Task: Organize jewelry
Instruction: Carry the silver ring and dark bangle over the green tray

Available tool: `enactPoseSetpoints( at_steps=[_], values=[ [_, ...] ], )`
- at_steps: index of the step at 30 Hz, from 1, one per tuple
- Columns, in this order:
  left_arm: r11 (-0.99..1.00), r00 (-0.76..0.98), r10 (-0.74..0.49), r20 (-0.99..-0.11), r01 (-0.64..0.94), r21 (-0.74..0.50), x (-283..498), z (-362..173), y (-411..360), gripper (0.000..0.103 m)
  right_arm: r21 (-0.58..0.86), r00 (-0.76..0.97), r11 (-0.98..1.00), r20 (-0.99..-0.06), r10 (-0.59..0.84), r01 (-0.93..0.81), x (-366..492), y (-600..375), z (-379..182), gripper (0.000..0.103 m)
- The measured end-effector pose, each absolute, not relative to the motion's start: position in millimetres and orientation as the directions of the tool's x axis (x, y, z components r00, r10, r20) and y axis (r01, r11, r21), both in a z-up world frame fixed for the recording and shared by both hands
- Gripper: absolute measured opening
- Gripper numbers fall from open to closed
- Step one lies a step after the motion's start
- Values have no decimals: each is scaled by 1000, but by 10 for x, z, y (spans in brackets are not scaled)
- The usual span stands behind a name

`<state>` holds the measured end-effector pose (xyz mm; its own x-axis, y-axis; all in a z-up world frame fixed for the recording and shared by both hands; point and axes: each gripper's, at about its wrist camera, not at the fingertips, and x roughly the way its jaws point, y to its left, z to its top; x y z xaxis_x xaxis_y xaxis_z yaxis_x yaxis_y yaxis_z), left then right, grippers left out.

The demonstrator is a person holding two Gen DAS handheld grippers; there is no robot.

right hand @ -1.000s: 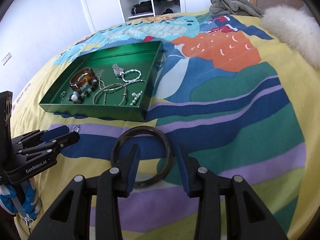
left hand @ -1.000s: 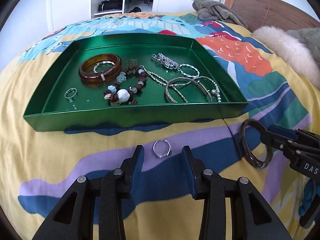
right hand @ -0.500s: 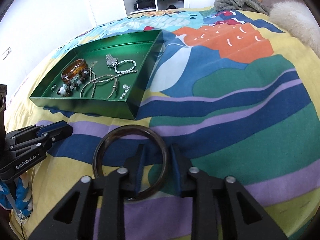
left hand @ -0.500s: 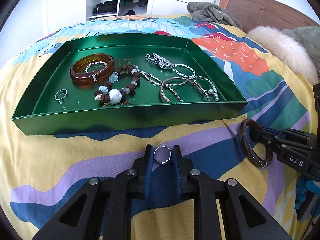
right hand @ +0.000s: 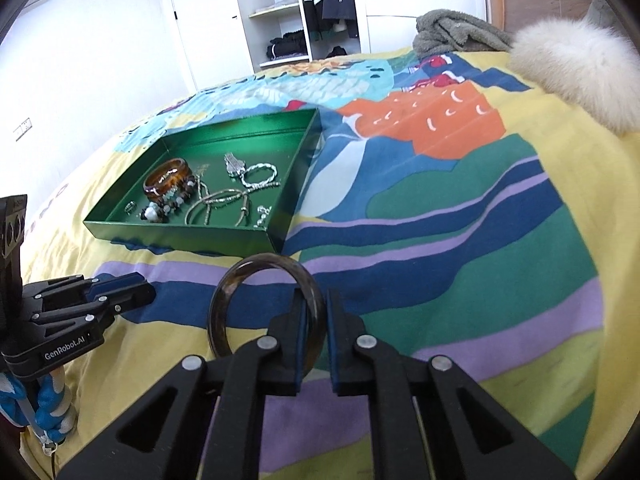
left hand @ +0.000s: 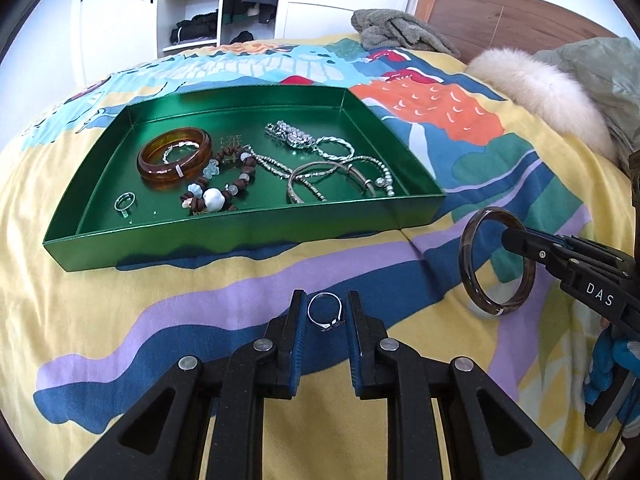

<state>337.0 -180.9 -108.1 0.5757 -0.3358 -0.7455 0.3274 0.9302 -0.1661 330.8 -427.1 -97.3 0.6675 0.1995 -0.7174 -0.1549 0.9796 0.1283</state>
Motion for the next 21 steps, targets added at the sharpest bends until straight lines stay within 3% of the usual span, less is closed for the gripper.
enactPoseSetpoints(
  at_steps=[13,21],
  values=[
    [919,623,-366,-691,358,-165,3250,-702,-1715,19,108,714,983,-677,181,-147,3087,-4264,-636,8],
    [937,680,-322,-659,329,-118,3508,-429,-1425,19,81,747,982,-639,184,-172,3314,-4065,-294,8]
  ],
)
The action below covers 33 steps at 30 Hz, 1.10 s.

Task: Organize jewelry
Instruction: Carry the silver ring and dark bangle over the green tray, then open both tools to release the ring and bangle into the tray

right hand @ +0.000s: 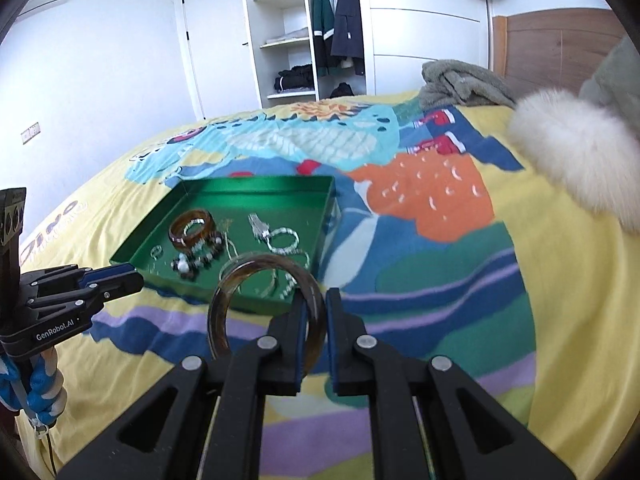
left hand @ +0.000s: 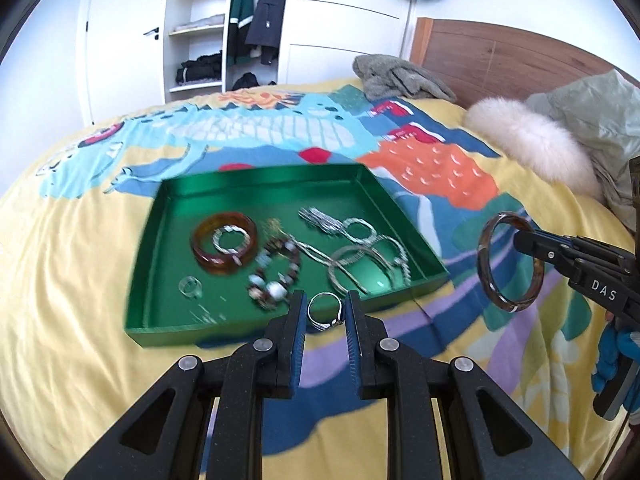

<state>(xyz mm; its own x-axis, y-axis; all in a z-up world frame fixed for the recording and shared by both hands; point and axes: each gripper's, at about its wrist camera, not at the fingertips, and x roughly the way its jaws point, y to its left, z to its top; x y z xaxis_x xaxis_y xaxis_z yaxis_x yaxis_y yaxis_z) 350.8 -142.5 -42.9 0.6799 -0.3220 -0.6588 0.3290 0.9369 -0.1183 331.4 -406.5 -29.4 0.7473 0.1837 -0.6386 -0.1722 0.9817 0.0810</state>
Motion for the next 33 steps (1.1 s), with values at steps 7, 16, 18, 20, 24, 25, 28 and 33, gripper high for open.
enactPoseSetpoints(
  at_steps=[7,16,18,20,24,25,28,33],
  values=[
    [971,719,-222,-659,222,-84,4040,-326,-976,19,125,756,976,-619,215,-176,3746,-3760,-214,8],
    [984,690,-174,-702,145,-102,4675,-538,-762,19,165,698,969,-672,248,-186,4195,-3364,-586,8],
    [984,672,-175,-720,133,-115,4764,-642,-763,19,162,683,969,-688,246,-186,4256,-3313,-686,8],
    [986,658,-169,-734,115,-124,4827,-742,-766,19,164,668,969,-703,246,-184,4312,-3290,-773,8],
    [990,631,-143,-762,82,-118,4903,-906,-760,19,165,641,972,-731,236,-170,4382,-3278,-925,8],
    [991,626,-136,-768,76,-113,4910,-939,-758,19,166,637,972,-735,234,-166,4387,-3290,-953,8],
    [991,620,-130,-774,71,-110,4921,-994,-759,19,183,626,972,-744,235,-148,4404,-3332,-1027,8],
    [990,607,-135,-783,54,-129,4976,-1026,-733,19,164,623,977,-752,213,-135,4397,-3348,-1077,9]
  ],
)
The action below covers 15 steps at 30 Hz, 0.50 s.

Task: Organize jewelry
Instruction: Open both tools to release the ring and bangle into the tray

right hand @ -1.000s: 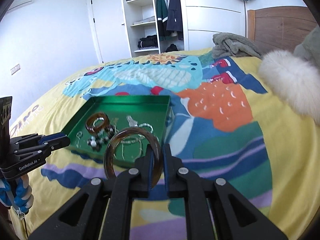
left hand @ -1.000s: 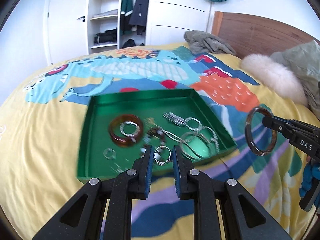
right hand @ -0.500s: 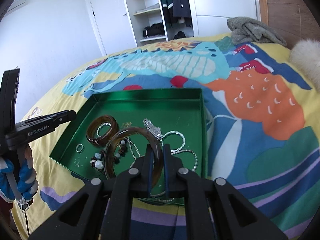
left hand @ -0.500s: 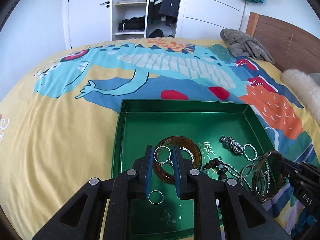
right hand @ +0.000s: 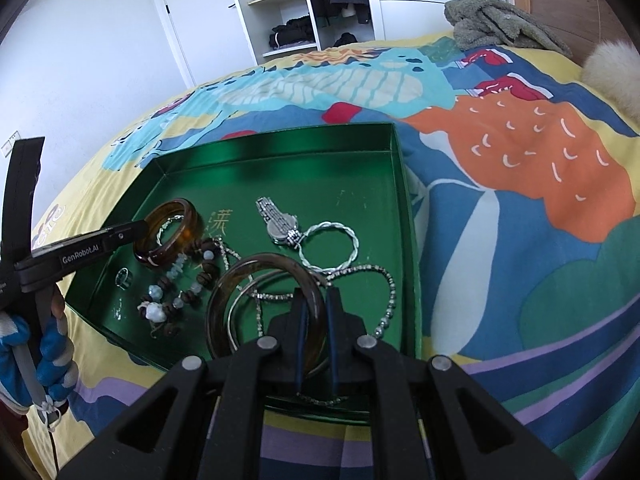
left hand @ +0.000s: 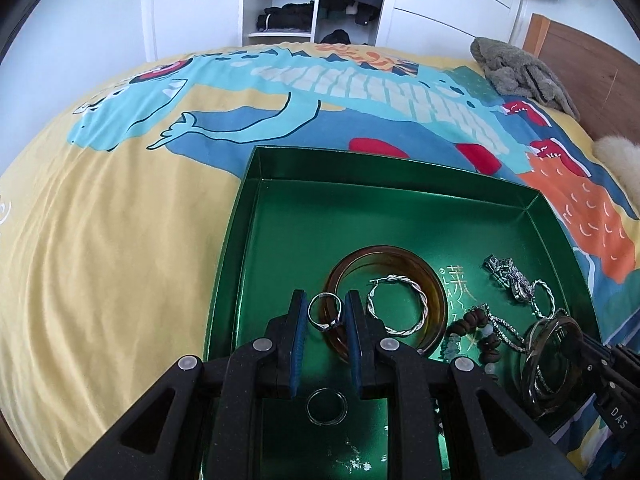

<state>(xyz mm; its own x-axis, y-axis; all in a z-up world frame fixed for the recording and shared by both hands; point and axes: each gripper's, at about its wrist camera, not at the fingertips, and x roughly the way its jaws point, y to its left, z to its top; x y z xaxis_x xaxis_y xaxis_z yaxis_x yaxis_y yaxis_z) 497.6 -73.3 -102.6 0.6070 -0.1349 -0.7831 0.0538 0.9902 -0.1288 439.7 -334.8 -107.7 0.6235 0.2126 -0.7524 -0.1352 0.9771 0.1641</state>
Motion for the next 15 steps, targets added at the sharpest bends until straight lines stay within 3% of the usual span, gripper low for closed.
enactPoseSetpoints(
  at_steps=[6,12,15],
  values=[
    [990,598,-139,-789,62,-128,4983,-1022,-739,22,117,625,984,-760,178,-137,4387,-3313,-1061,10],
    [989,618,-148,-772,73,-131,4857,-850,-712,38,99,650,986,-742,165,-137,4280,-3312,-894,25],
    [990,641,-141,-754,93,-106,4726,-674,-722,41,93,669,986,-725,163,-140,4185,-3303,-738,26]
  ],
)
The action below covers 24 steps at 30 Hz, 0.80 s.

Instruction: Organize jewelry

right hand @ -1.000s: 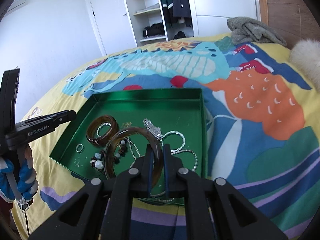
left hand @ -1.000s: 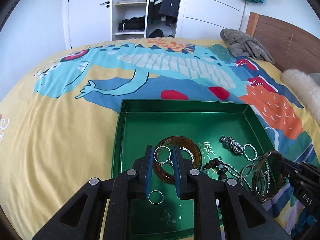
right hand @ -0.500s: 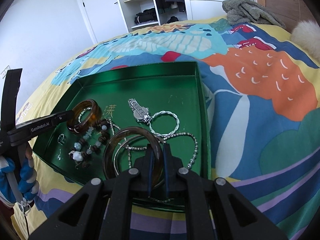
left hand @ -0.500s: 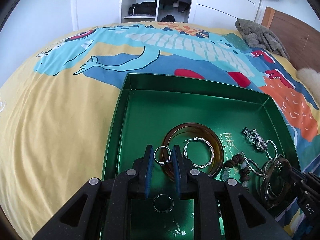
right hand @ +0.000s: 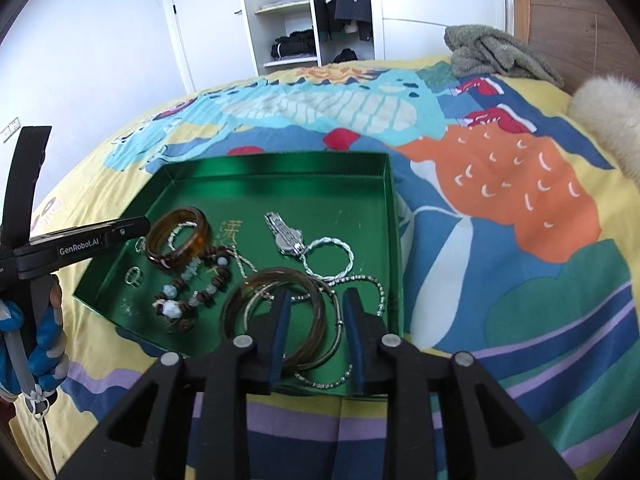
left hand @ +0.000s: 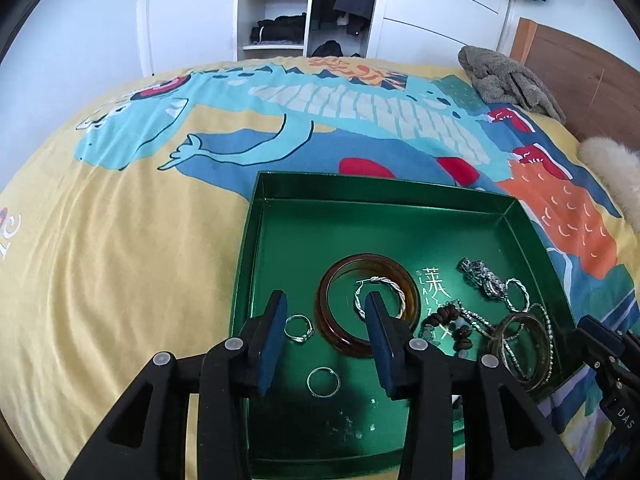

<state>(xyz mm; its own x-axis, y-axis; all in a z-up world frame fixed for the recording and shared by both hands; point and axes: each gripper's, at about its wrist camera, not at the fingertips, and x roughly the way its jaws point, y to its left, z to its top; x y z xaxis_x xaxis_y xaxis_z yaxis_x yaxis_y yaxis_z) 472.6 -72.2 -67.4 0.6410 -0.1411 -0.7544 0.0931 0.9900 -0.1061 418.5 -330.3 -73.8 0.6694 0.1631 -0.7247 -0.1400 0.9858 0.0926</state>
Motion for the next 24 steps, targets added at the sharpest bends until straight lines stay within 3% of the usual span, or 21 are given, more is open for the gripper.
enactPoseSetpoints(
  at_steps=[9,14,24],
  values=[
    [991,748,-129,-650,110,-70,3910,131,-666,56,96,742,986,-649,169,-140,3620,-3249,-56,33],
    [995,792,-102,-602,86,-56,3291,535,-568,70,86,777,983,-604,179,-159,3106,-3157,372,34],
    [1000,855,-24,-518,30,4,1962,920,-390,88,73,823,979,-531,200,-191,1950,-2966,904,40]
  ],
)
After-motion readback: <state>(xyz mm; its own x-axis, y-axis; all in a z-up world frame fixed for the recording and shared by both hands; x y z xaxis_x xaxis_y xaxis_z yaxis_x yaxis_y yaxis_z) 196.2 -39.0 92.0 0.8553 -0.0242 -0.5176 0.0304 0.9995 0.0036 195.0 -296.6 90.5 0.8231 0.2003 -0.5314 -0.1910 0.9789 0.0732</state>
